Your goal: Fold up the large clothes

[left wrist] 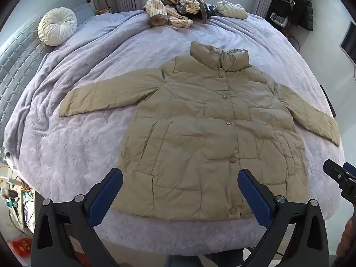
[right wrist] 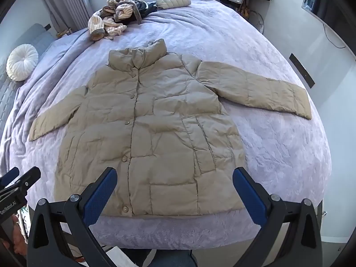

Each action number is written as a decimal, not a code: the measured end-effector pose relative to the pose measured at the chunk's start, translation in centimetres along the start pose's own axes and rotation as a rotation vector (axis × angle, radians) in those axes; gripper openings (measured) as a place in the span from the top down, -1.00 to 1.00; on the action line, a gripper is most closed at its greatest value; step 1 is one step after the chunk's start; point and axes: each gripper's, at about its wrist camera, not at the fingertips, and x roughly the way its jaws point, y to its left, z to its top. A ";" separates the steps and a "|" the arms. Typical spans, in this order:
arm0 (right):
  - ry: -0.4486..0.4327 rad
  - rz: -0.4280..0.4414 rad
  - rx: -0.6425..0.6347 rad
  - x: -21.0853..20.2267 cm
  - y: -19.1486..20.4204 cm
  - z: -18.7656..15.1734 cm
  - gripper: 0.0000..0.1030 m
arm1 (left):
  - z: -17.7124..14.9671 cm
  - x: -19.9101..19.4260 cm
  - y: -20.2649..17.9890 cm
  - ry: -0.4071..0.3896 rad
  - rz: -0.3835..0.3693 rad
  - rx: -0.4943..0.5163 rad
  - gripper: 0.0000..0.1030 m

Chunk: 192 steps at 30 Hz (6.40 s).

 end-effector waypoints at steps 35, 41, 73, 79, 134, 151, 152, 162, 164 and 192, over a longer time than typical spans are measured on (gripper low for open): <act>-0.014 -0.014 -0.008 -0.9 1.7 -0.4 -1.00 | -0.4 -0.7 1.9 -0.022 0.004 -0.013 -1.00; -0.015 -0.015 -0.008 -0.9 1.8 -0.4 -1.00 | -0.4 -0.7 1.9 -0.021 0.004 -0.014 -1.00; -0.017 -0.018 -0.009 -1.1 2.4 -0.2 -1.00 | -0.6 -0.6 2.0 -0.023 0.003 -0.011 -1.00; -0.018 -0.018 -0.010 -0.9 2.4 -0.3 -1.00 | -0.5 -0.6 1.9 -0.023 0.003 -0.011 -1.00; -0.009 -0.003 -0.018 -0.8 2.3 -0.2 -1.00 | -0.5 -0.3 2.8 -0.001 0.016 -0.090 -1.00; 0.058 0.029 -0.062 2.9 5.4 2.0 -1.00 | 1.8 2.7 11.1 0.024 -0.053 -0.223 -1.00; 0.058 0.033 -0.064 3.2 6.2 2.3 -1.00 | 2.4 3.3 12.3 0.024 -0.066 -0.236 -1.00; 0.215 0.194 -0.090 11.2 18.3 6.2 -1.00 | 7.5 14.5 26.7 0.067 -0.134 -0.431 -1.00; 0.225 0.175 -0.111 13.1 21.1 7.0 -1.00 | 8.2 17.6 29.2 0.070 -0.133 -0.465 -1.00; 0.276 0.244 -0.104 35.3 33.6 13.9 0.89 | 16.2 28.3 38.2 -0.131 -0.359 -0.595 0.87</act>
